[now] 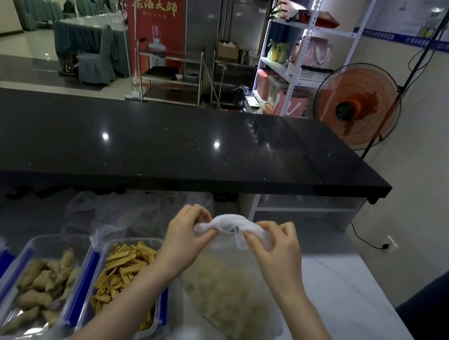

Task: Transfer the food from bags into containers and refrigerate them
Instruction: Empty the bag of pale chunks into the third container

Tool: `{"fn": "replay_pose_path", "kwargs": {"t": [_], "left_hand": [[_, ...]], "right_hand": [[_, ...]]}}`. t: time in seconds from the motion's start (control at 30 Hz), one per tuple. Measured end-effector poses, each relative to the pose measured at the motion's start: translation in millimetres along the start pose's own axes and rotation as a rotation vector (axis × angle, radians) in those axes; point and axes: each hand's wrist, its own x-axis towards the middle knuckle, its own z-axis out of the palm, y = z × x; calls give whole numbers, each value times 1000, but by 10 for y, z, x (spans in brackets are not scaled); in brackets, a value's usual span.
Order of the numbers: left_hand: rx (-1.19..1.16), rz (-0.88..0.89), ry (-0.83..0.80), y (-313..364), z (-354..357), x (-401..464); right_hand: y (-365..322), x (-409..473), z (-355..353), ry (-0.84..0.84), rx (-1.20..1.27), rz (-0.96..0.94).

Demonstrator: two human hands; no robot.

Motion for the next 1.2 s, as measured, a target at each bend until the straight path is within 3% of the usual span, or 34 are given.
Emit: {"fn": "replay_pose_path", "kwargs": {"t": [0.2,0.33,0.47,0.63,0.8,0.93,1.2], "left_hand": [[-33,144,-24,204,30,10],[16,177,21,165,-27,37],[88,165,45,99,-89,50],[106,116,80,77,-87,61],[83,-9,155,53,-154,79],[12,-7,127,52,-132,81],[5,163,1,121,21,41]], "right_hand": [[-205,55,149,-62,40,-181],[-227,82,101,-172,81,-139],[-139,86,32,-268,26,-190],[-92,145,42,-272,-161,-207],[-70,177,-33,-205,21,-106],[-123,180,-55,-183,69,-118],[-250,96,135,-393,57,-119]]}}
